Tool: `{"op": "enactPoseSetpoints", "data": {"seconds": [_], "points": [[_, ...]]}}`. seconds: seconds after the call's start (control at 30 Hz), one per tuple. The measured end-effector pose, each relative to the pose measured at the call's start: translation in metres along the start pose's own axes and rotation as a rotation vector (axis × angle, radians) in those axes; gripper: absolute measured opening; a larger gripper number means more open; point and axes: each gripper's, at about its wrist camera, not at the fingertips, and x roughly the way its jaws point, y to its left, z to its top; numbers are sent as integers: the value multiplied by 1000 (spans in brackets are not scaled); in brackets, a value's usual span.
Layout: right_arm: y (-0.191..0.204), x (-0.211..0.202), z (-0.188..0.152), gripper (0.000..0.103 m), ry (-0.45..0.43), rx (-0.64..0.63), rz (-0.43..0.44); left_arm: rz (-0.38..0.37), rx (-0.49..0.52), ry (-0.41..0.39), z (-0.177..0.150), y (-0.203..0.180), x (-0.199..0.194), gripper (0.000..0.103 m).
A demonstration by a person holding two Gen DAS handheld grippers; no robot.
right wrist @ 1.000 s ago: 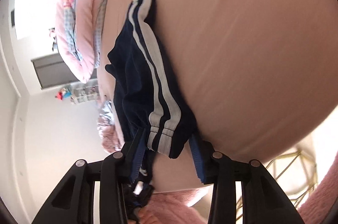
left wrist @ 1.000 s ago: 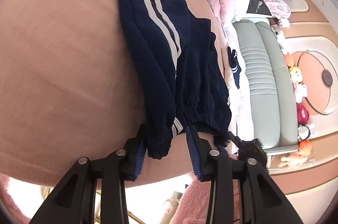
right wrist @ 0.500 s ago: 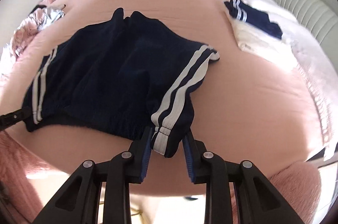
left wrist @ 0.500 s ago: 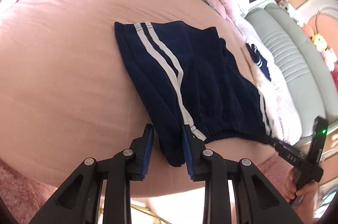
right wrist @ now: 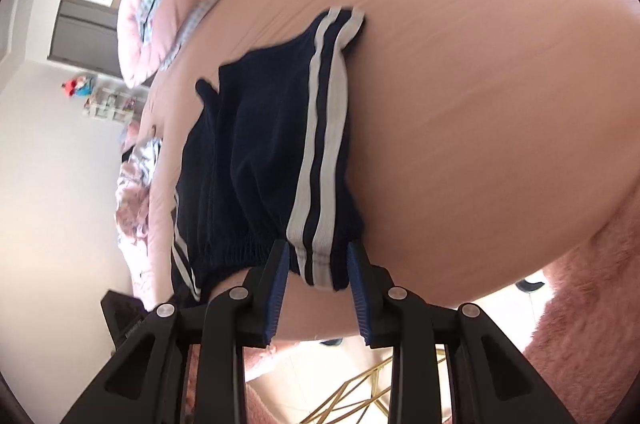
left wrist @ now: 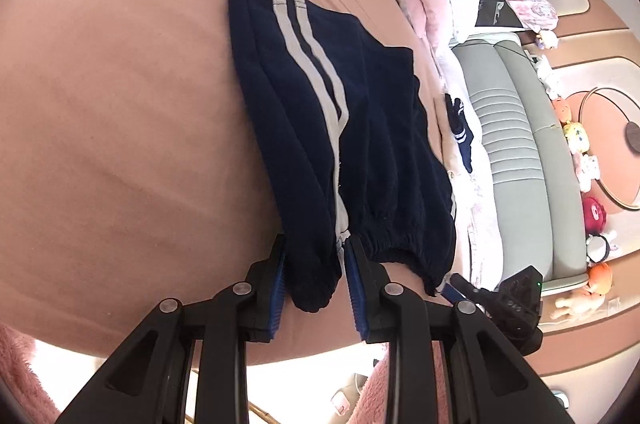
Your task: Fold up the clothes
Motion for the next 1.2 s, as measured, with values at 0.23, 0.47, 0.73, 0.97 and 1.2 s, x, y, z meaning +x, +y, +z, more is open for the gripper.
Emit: {"op": "enactPoseSetpoints", "data": {"seconds": [0.23,0.47,0.73,0.97,1.2], "points": [[13,12,-4,32,9,-113,-118,27,-20,-43,-16,-1,-8,24],[27,26,-5,34,19,-254,-252,137,97,-55,-11,-23,4,26],[28,2,15,34,-110,-349,-508,279,239,-116,-17,-46,-7,27],[78,-22,-11,38,-116,-555,-271,243,417,-227,-28,-75,-31,27],[118,46,-53,38,4,-869,-340,290,521,-265,-41,-96,-35,27]]}}
